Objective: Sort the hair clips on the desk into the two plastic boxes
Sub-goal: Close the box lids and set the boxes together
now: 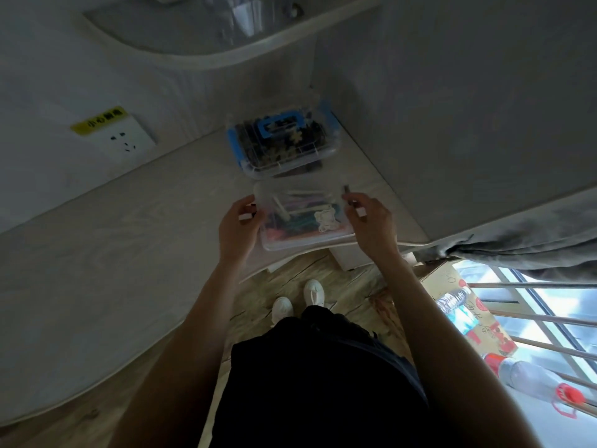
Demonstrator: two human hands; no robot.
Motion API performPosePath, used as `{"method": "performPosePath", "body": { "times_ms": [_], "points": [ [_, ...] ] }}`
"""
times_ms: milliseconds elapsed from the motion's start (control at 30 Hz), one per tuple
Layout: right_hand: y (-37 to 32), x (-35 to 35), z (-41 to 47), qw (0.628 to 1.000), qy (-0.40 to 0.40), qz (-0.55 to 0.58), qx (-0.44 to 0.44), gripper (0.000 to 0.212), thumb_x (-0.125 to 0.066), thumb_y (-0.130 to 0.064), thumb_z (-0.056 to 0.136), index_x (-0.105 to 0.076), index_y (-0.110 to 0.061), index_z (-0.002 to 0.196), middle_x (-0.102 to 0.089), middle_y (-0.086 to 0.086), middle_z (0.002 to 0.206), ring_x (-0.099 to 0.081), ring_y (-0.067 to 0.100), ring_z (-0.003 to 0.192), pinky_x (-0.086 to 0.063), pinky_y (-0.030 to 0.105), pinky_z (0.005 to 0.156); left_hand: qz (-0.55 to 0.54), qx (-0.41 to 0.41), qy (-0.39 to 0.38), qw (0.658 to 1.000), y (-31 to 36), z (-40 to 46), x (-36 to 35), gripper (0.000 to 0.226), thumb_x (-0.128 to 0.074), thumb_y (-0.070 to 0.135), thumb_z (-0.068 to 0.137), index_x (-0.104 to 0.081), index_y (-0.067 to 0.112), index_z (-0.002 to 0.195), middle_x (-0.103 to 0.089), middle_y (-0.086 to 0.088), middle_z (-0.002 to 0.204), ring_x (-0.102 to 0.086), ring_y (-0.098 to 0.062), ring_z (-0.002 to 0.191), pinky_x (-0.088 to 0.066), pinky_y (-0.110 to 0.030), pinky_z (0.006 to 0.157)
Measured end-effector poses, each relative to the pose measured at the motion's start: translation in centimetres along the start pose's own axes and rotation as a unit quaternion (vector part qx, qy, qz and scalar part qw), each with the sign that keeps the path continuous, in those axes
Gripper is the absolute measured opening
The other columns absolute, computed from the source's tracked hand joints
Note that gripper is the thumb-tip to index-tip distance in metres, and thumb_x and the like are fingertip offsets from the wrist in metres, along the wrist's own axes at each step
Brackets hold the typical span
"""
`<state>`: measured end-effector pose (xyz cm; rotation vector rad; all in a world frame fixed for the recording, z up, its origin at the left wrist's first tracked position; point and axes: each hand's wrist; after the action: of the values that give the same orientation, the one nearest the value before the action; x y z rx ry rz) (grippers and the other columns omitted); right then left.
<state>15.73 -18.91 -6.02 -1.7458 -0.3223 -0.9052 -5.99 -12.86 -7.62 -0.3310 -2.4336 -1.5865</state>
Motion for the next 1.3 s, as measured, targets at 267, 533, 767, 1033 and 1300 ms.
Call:
{"method": "performPosePath", "body": {
  "times_ms": [267,533,767,1033,1300],
  "points": [
    [1.0,-0.3,0.7,0.990,0.001,0.119,-0.081,0.022,-0.050,-0.021,0.093,-0.062,-0.019,0.112,-0.068,0.006,0.103,-0.063,0.018,0.085,-0.051,0.024,0.069,0.061,-0.038,0.013,0.997,0.5,-0.7,0.6,0.033,-0.062,0.029,0.086,-0.060,0.019,0.118,-0.066,0.001,0.100,-0.066,-0.016,0.084,-0.056,-0.044,0.084],
    [0.9,-0.1,0.8,0.995,-0.020,0.096,-0.003,0.029,-0.059,-0.011,0.087,-0.060,-0.013,0.116,-0.064,0.008,0.109,-0.060,0.014,0.087,-0.044,0.003,0.068,0.172,-0.085,0.032,0.981,1.0,-0.8,1.6,0.033,-0.053,0.020,0.092,-0.058,0.010,0.124,-0.067,-0.011,0.113,-0.068,-0.027,0.084,-0.055,-0.042,0.083],
    [0.9,0.4,1.9,0.990,-0.073,0.116,-0.024,0.039,-0.052,-0.006,0.089,-0.055,-0.021,0.126,-0.057,0.008,0.108,-0.057,0.015,0.083,-0.053,0.029,0.079,0.223,-0.120,0.058,0.966,2.8,-2.0,1.0,0.025,-0.047,0.010,0.093,-0.063,0.004,0.112,-0.068,-0.014,0.104,-0.064,-0.030,0.091,-0.047,-0.035,0.080],
    [0.4,0.6,2.2,0.985,-0.095,0.141,-0.024,0.039,-0.046,0.000,0.089,-0.060,-0.016,0.121,-0.059,0.008,0.120,-0.059,0.020,0.102,-0.048,0.025,0.090,-0.149,0.141,0.021,0.978,2.0,-1.1,3.3,0.029,-0.062,0.011,0.087,-0.062,0.008,0.115,-0.064,0.001,0.078,-0.060,-0.002,0.054,-0.046,-0.015,0.049],
    [1.0,0.1,2.4,0.990,-0.025,0.132,-0.049,0.034,-0.050,0.003,0.086,-0.062,-0.013,0.114,-0.066,0.006,0.097,-0.062,0.018,0.081,-0.053,0.021,0.070,-0.013,-0.007,0.050,0.999,1.6,-0.7,1.0,0.026,-0.060,0.013,0.089,-0.064,0.006,0.114,-0.067,-0.008,0.093,-0.058,-0.002,0.058,-0.047,-0.010,0.050]
  ]
}}
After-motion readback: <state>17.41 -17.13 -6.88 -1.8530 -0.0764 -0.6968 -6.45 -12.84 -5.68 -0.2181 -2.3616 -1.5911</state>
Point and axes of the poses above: each hand's wrist, its own z-axis towards the middle knuckle, its own x-axis out of the back of the hand, y = z × x
